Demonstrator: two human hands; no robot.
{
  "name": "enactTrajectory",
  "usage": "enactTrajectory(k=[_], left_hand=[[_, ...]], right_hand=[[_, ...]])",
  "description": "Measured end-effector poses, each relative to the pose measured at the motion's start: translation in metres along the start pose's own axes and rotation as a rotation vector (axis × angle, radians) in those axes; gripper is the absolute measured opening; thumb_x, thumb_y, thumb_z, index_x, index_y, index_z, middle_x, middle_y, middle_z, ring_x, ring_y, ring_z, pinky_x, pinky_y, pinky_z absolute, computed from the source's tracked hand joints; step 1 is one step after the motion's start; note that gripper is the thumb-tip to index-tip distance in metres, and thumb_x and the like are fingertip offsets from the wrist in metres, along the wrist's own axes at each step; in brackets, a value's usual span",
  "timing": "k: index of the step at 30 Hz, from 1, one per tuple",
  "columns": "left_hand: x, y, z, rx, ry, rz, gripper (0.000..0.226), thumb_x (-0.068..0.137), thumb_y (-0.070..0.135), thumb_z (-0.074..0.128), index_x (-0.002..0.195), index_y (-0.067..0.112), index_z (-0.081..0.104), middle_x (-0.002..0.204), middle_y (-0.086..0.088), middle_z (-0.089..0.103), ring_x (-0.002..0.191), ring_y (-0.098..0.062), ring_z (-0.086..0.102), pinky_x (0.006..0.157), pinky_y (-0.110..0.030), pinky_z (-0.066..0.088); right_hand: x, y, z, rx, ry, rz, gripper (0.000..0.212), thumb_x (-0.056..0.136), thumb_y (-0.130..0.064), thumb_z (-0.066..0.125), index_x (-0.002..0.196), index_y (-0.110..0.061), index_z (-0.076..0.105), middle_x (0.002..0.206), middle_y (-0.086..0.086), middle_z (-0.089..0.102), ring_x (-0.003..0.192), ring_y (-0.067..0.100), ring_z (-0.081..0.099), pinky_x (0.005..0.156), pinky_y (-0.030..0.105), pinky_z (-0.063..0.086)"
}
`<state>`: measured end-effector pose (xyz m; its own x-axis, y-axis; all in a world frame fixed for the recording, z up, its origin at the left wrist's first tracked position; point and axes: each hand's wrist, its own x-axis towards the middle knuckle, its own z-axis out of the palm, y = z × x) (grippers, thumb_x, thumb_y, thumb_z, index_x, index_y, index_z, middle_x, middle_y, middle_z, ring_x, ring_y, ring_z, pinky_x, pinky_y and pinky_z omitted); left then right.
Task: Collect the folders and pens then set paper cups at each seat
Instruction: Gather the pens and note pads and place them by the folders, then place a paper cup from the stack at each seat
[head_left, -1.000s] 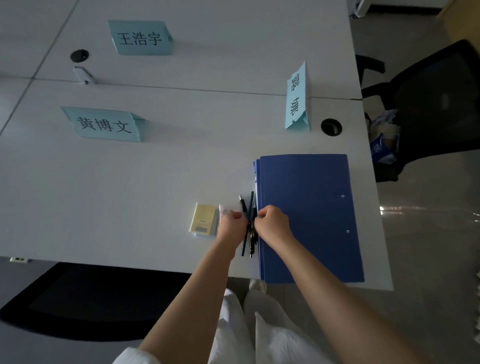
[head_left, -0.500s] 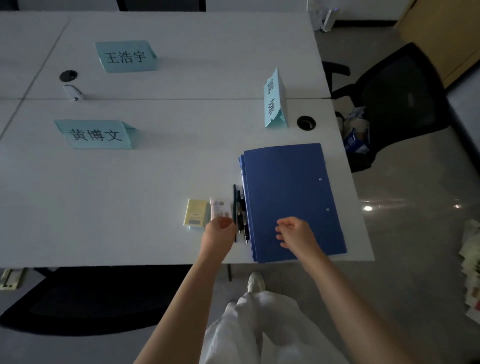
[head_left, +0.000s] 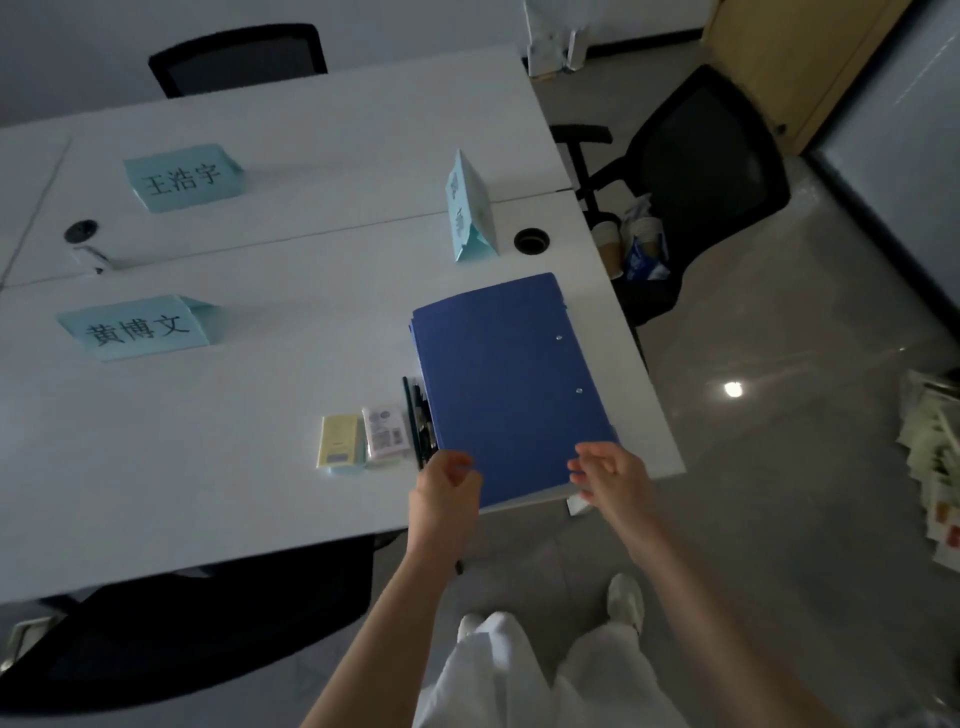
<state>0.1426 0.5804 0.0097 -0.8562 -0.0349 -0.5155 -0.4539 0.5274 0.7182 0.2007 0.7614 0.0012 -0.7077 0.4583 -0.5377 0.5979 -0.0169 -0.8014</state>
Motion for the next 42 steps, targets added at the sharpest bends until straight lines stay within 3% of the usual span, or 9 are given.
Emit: enactTrajectory(k=[3, 6, 9, 19, 22, 28, 31, 36, 42], left_hand=[[-0.006, 0.030, 0.040, 0.030, -0.030, 0.026, 0.024, 0.090, 0.018, 0.057, 0.113, 0.021, 0.062, 0.098, 0.002, 0.068, 0.077, -0.006, 0.060, 0.055, -0.018, 0.040], [-0.012, 0.064, 0.092, 0.022, -0.052, 0.029, 0.023, 0.092, 0.016, 0.054, 0.114, 0.022, 0.060, 0.100, 0.001, 0.068, 0.075, -0.007, 0.061, 0.053, -0.015, 0.041], [-0.016, 0.092, 0.143, -0.024, -0.040, 0.017, 0.023, 0.092, 0.015, 0.054, 0.113, 0.021, 0.061, 0.099, 0.001, 0.068, 0.079, -0.009, 0.062, 0.056, -0.019, 0.043], [-0.010, 0.161, 0.264, 0.022, -0.052, 0.017, 0.018, 0.093, 0.016, 0.051, 0.108, 0.021, 0.060, 0.100, 0.000, 0.068, 0.085, -0.013, 0.063, 0.054, -0.016, 0.043], [0.018, 0.181, 0.280, 0.005, -0.024, 0.001, 0.018, 0.093, 0.015, 0.050, 0.107, 0.022, 0.060, 0.100, -0.001, 0.067, 0.078, -0.009, 0.062, 0.047, -0.010, 0.039], [0.097, 0.203, 0.309, -0.073, 0.081, -0.080, 0.021, 0.092, 0.015, 0.053, 0.110, 0.021, 0.061, 0.094, -0.001, 0.068, 0.078, -0.012, 0.062, 0.055, -0.021, 0.046], [0.134, 0.220, 0.325, -0.073, 0.109, -0.107, 0.022, 0.089, 0.015, 0.055, 0.109, 0.020, 0.064, 0.087, 0.001, 0.068, 0.077, -0.017, 0.062, 0.060, -0.027, 0.044], [0.185, 0.260, 0.350, -0.054, 0.129, -0.125, 0.025, 0.087, 0.015, 0.056, 0.110, 0.020, 0.065, 0.089, 0.003, 0.067, 0.083, -0.015, 0.061, 0.067, -0.025, 0.041], [0.246, 0.307, 0.375, -0.065, 0.116, -0.137, 0.023, 0.092, 0.014, 0.053, 0.112, 0.022, 0.062, 0.091, 0.005, 0.067, 0.073, -0.002, 0.059, 0.053, -0.014, 0.042]], right_hand=[[0.018, 0.005, -0.047, -0.026, 0.001, -0.044, 0.014, 0.097, -0.018, 0.048, 0.105, -0.020, 0.059, 0.101, 0.005, 0.069, 0.094, 0.019, 0.066, 0.083, 0.040, 0.055], [0.046, 0.012, -0.103, -0.112, -0.006, -0.053, 0.013, 0.095, -0.022, 0.052, 0.105, -0.024, 0.059, 0.107, 0.008, 0.068, 0.100, 0.023, 0.065, 0.093, 0.048, 0.052], [0.077, 0.017, -0.156, -0.159, 0.013, -0.086, 0.016, 0.092, -0.021, 0.055, 0.108, -0.024, 0.060, 0.108, 0.009, 0.069, 0.101, 0.025, 0.065, 0.093, 0.051, 0.051], [0.175, -0.029, -0.281, -0.209, 0.047, -0.161, 0.017, 0.092, -0.013, 0.054, 0.107, -0.018, 0.061, 0.101, 0.009, 0.070, 0.094, 0.024, 0.067, 0.086, 0.043, 0.054], [0.210, -0.051, -0.291, -0.278, -0.008, -0.201, 0.018, 0.094, -0.016, 0.052, 0.110, -0.016, 0.060, 0.103, 0.007, 0.069, 0.093, 0.021, 0.065, 0.084, 0.038, 0.052], [0.306, -0.094, -0.285, -0.417, -0.134, -0.259, 0.023, 0.096, -0.023, 0.050, 0.117, -0.019, 0.059, 0.105, 0.000, 0.068, 0.097, 0.015, 0.064, 0.087, 0.033, 0.051], [0.360, -0.116, -0.274, -0.467, -0.212, -0.245, 0.024, 0.096, -0.025, 0.049, 0.119, -0.022, 0.057, 0.106, -0.001, 0.067, 0.097, 0.013, 0.063, 0.082, 0.027, 0.050], [0.430, -0.162, -0.265, -0.525, -0.345, -0.261, 0.027, 0.097, -0.027, 0.048, 0.122, -0.019, 0.056, 0.113, -0.001, 0.063, 0.099, 0.011, 0.060, 0.071, 0.016, 0.044], [0.504, -0.205, -0.267, -0.556, -0.475, -0.234, 0.027, 0.099, -0.022, 0.046, 0.125, -0.016, 0.053, 0.111, -0.002, 0.058, 0.091, 0.008, 0.058, 0.071, 0.017, 0.046]])
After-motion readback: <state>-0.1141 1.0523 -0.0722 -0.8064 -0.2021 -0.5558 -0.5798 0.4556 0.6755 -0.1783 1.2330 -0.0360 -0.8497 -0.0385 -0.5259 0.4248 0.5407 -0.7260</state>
